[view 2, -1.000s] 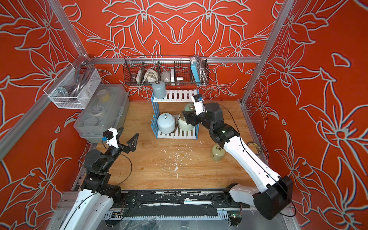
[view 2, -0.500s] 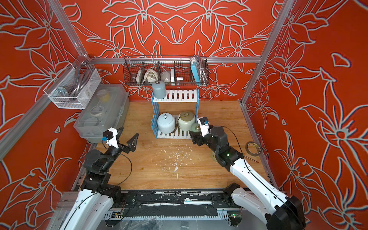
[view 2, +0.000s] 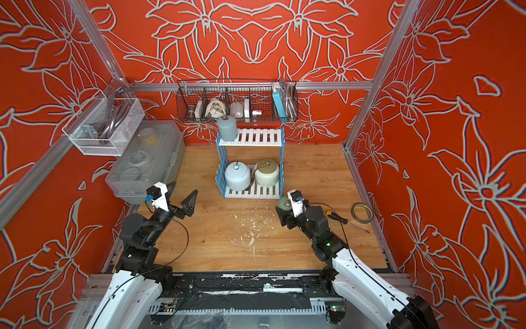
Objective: Remove the tea canisters from the shelf
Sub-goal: Place the tea canister at the center of the board.
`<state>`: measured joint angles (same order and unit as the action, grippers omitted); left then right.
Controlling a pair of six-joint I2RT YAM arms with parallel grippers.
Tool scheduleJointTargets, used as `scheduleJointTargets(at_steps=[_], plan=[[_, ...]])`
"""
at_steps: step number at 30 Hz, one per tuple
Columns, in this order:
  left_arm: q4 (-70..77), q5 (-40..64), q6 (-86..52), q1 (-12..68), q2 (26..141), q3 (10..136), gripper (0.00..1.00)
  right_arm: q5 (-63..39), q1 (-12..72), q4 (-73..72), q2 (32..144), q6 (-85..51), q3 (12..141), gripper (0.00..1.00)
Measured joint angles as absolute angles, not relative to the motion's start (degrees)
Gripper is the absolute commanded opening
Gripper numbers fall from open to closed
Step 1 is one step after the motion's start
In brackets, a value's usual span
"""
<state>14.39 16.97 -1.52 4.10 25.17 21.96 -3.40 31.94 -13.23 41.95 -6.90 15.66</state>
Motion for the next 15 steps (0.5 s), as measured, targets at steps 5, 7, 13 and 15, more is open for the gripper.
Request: scheduleJointTargets(at_steps=[5, 7, 13, 15], plan=[[14.6, 17.0, -1.4, 4.1, 25.3, 21.9, 0.98, -2.0, 31.9, -16.3, 41.9, -7.8, 11.2, 0.65], [14.6, 17.2, -1.5, 4.1, 25.3, 21.9, 0.98, -1.5, 31.9, -16.8, 42.0, -8.0, 10.2, 0.65], [14.7, 17.3, -1.4, 4.1, 25.4, 21.9, 0.98, -0.9, 31.9, -20.8, 43.7, -8.3, 8.4, 0.65], [14.7, 17.7, -1.5, 4.0, 25.4, 21.9, 0.98, -0.9, 31.9, -21.3, 44.6, -8.4, 8.2, 0.66]])
